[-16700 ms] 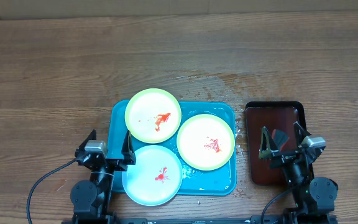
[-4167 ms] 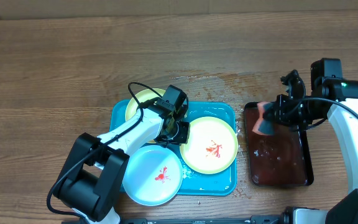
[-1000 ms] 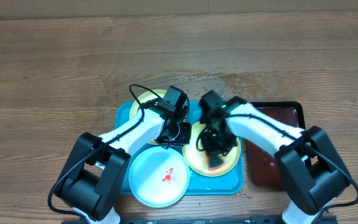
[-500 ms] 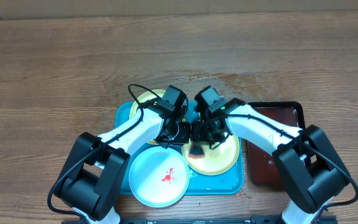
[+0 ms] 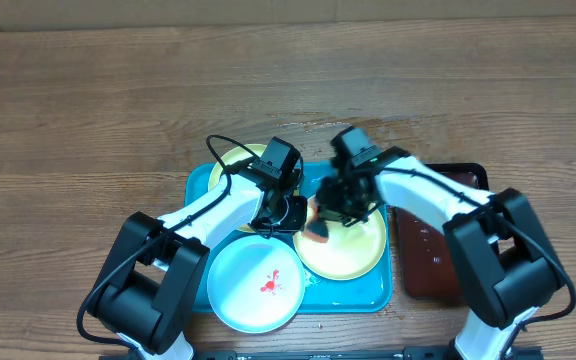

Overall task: Clean dirty plates on tray and stack at the side
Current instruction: 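Scrub the right yellow plate with the sponge while left gripper holds it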

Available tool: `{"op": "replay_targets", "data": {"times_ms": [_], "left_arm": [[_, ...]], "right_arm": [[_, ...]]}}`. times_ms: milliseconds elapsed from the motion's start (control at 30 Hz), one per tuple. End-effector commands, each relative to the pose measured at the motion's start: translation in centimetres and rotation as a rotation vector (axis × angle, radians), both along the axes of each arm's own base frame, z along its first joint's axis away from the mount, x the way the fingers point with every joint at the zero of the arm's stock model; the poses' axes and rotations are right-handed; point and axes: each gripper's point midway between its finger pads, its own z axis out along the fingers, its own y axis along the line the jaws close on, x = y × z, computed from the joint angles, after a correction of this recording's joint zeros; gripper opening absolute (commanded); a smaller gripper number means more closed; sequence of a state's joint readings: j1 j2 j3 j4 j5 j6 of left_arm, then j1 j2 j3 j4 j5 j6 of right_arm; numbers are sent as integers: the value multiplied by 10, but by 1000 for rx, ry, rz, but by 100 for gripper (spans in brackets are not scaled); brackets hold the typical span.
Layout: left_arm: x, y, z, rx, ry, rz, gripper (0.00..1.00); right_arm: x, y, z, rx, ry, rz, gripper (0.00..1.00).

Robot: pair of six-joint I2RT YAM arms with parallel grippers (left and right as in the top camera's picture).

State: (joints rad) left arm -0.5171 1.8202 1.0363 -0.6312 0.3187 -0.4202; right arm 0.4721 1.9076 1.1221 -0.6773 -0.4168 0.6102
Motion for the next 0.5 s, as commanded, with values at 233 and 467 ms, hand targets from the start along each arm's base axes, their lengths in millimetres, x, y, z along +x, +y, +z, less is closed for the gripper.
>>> {"op": "replay_targets", "data": {"times_ms": [233, 467], "left_arm": [[-5, -1, -6, 8, 35, 21, 4], [-5, 0, -6, 11, 36, 31, 4]], "right_arm": [[1, -122, -33, -347, 83, -89, 4], [-41, -124, -26, -380, 211, 56, 4]]}}
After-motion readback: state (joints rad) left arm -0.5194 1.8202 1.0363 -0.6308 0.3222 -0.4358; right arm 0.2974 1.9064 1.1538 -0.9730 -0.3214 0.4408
